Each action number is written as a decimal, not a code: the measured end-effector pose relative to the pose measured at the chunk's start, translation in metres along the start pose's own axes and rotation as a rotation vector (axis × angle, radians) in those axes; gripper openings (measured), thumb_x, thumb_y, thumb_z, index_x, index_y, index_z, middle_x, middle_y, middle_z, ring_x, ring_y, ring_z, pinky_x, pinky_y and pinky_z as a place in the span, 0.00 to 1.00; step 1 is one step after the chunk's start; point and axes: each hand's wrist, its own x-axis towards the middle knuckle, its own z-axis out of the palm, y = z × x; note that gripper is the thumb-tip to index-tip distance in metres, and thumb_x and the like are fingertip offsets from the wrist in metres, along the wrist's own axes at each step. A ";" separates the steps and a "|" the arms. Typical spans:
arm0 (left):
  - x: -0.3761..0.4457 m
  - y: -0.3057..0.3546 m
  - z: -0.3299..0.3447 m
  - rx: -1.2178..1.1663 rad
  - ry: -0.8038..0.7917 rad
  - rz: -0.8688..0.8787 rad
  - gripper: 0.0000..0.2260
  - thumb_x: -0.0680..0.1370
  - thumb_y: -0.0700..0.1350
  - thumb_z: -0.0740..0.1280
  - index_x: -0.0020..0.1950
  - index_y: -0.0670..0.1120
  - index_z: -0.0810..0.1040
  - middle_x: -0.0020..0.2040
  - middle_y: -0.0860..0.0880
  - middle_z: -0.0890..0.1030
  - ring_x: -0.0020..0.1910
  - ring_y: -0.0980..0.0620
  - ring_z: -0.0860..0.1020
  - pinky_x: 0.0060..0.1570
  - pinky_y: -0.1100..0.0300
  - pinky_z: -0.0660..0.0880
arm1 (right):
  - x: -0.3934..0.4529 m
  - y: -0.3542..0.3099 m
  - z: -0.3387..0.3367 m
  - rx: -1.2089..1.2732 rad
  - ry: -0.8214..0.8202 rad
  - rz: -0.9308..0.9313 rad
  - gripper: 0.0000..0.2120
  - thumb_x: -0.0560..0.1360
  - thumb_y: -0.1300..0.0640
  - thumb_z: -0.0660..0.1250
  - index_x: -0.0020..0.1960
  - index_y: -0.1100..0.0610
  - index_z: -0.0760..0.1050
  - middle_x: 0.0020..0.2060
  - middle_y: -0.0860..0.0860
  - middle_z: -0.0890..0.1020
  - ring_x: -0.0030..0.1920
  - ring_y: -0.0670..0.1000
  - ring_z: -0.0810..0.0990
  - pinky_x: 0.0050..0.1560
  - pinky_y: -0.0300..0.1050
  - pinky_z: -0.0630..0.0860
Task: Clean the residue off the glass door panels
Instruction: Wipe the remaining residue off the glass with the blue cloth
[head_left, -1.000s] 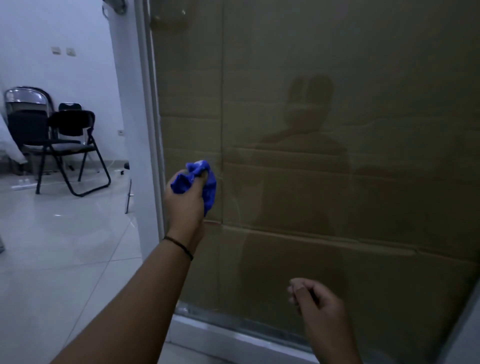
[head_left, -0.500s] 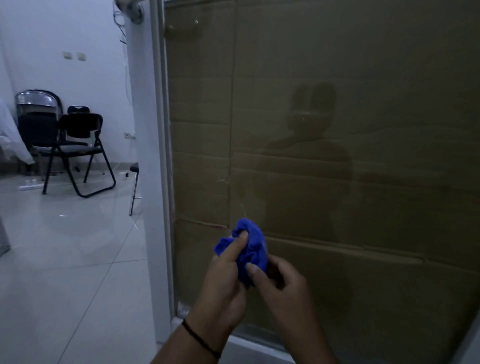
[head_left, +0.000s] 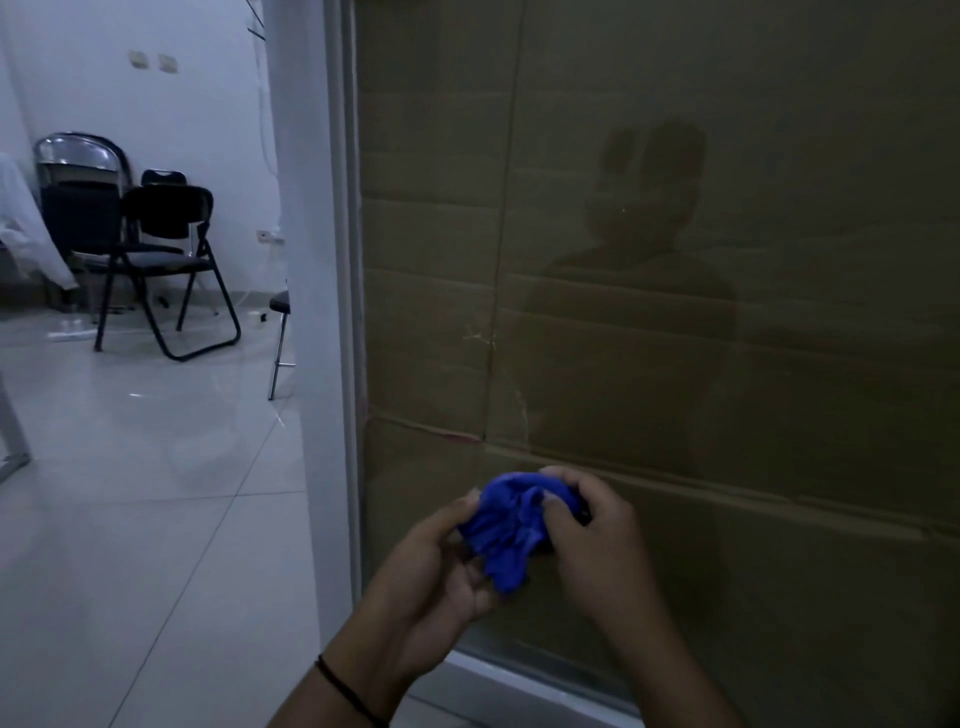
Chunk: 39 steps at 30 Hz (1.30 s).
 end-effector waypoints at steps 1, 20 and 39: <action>0.003 0.000 -0.005 -0.031 -0.012 -0.032 0.17 0.75 0.46 0.66 0.60 0.39 0.79 0.58 0.36 0.80 0.52 0.39 0.81 0.46 0.44 0.80 | 0.002 0.001 0.003 0.052 -0.008 0.017 0.12 0.75 0.66 0.64 0.44 0.49 0.77 0.44 0.47 0.82 0.46 0.44 0.80 0.47 0.37 0.77; 0.044 -0.002 -0.038 -0.066 0.023 -0.076 0.19 0.71 0.43 0.67 0.60 0.37 0.77 0.54 0.36 0.82 0.44 0.42 0.84 0.35 0.52 0.82 | 0.045 0.037 0.023 0.117 -0.184 0.109 0.06 0.74 0.65 0.68 0.40 0.57 0.79 0.32 0.51 0.82 0.31 0.42 0.77 0.32 0.33 0.72; 0.052 -0.011 -0.033 -0.101 0.029 -0.030 0.15 0.75 0.41 0.63 0.59 0.36 0.78 0.55 0.36 0.82 0.44 0.42 0.82 0.38 0.53 0.81 | 0.028 0.057 0.024 -0.187 -0.011 -0.172 0.02 0.71 0.54 0.72 0.43 0.50 0.82 0.40 0.48 0.79 0.41 0.42 0.78 0.43 0.32 0.72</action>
